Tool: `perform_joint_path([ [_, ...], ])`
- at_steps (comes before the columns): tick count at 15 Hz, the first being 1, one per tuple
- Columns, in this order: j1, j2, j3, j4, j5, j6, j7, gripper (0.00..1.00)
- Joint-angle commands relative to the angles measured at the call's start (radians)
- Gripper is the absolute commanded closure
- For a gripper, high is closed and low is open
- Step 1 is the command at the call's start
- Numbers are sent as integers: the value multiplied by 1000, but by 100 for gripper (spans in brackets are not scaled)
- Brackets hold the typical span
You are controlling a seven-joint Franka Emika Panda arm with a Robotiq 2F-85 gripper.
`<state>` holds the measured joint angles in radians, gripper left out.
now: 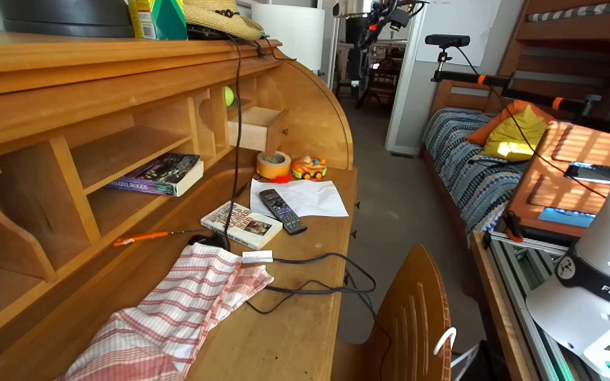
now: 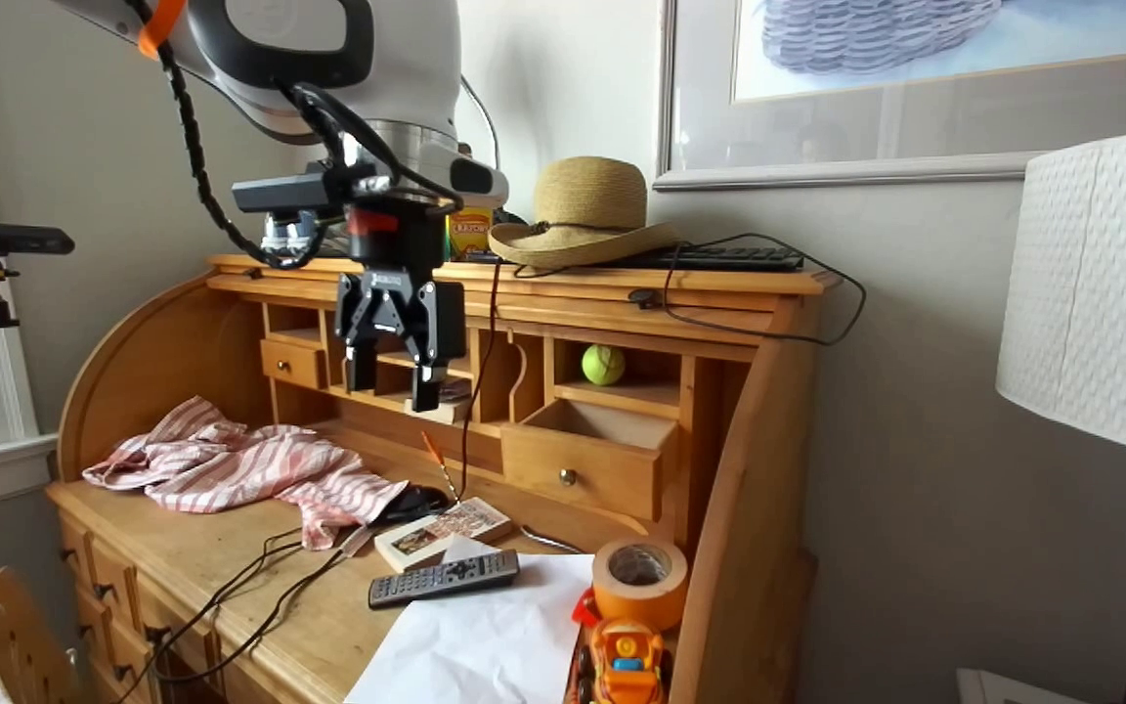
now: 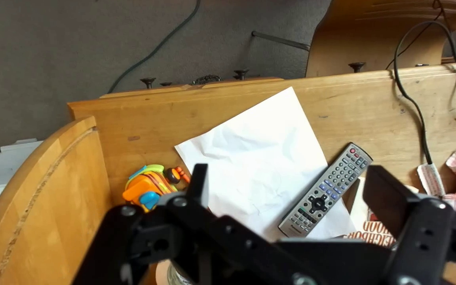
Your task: Close the drawer on the right then hang the orange masking tape on the handle of the drawer.
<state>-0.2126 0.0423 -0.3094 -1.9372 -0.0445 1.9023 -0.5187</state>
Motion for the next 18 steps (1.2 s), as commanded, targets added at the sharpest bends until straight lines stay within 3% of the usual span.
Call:
perform_joint_path([
  [1, -53, 93, 9, 53, 111, 19, -124, 0],
  [7, -147, 266, 41, 176, 255, 106, -238, 0],
  [11, -175, 326, 94, 182, 312, 310, -245, 0],
  [12, -171, 287, 91, 162, 266, 255, -222, 0],
  [18, -175, 292, 98, 164, 266, 269, -222, 0],
])
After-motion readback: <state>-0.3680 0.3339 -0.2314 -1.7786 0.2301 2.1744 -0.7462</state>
